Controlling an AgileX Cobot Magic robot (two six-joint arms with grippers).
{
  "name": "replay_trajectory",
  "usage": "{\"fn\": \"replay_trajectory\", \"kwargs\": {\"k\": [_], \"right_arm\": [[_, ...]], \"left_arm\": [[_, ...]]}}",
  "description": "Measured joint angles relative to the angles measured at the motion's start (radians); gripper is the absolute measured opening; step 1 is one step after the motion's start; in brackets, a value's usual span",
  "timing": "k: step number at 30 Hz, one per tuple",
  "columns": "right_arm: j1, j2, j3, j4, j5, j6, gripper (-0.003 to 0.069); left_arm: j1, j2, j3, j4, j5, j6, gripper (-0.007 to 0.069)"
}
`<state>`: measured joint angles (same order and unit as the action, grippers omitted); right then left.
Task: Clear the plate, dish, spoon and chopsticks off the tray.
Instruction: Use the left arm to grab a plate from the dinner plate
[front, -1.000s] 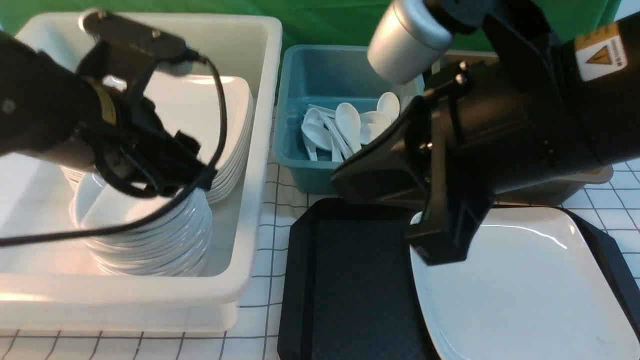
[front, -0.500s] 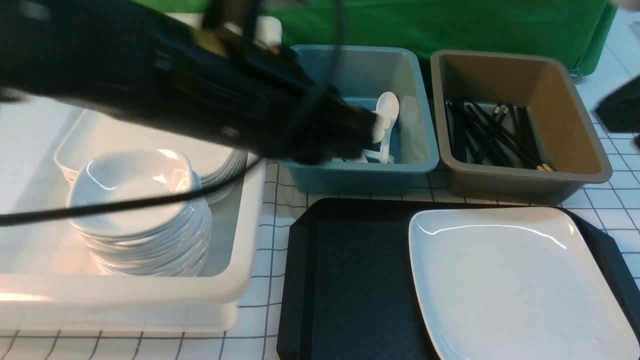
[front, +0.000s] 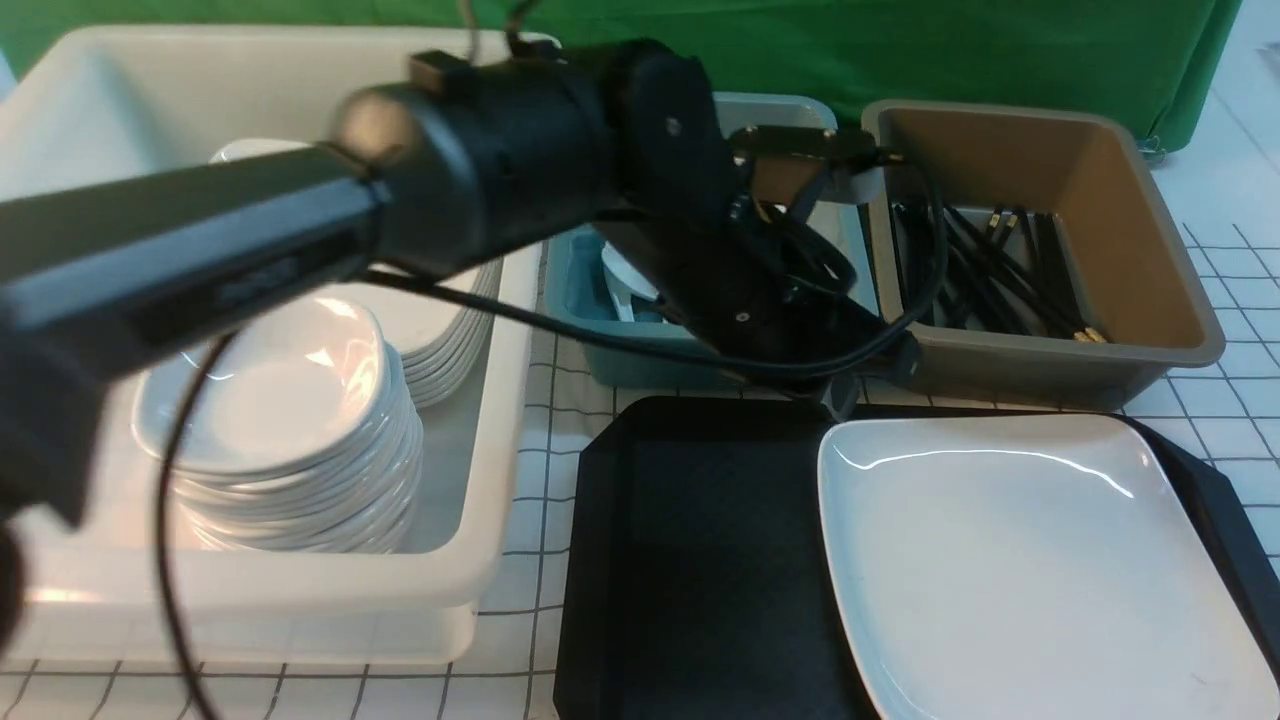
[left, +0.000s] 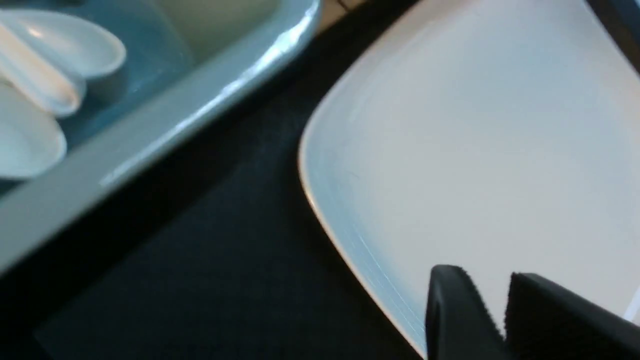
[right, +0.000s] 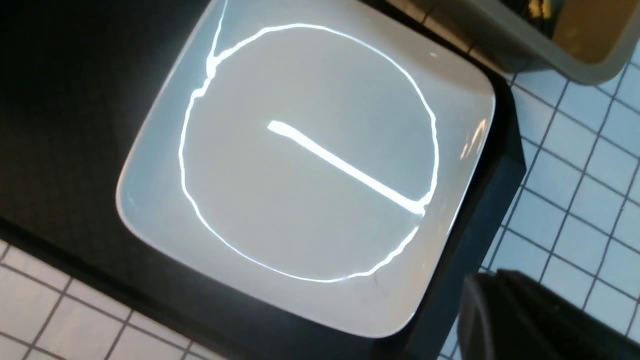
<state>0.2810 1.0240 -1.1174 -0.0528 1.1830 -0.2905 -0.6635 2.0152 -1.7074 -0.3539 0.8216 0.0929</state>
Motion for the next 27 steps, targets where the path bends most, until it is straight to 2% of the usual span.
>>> {"fn": "replay_trajectory", "kwargs": {"k": [5,11,15,22,27], "right_arm": [[0.000,-0.024,0.024,0.006,-0.007,0.000,0.0009],[0.000,-0.047,0.024,0.009,-0.017,0.000,0.0009],[0.000,-0.048,0.024,0.010,-0.018,0.000,0.0009],[0.000,-0.048,0.024,0.011,-0.024,0.000,0.0009],[0.000,-0.048,0.024,0.011,-0.053,0.000,0.0009]], "left_arm": [[0.000,0.129,-0.088,0.072,-0.007,-0.039,0.0356],[0.001,0.215,-0.111,0.089,-0.061,-0.055,0.0463],[0.001,0.244,-0.112,0.078,-0.118,-0.055,0.0468],[0.000,0.281,-0.112,-0.006,-0.144,-0.052,0.0433],[0.000,0.292,-0.112,-0.047,-0.138,-0.035,0.0365]]}}
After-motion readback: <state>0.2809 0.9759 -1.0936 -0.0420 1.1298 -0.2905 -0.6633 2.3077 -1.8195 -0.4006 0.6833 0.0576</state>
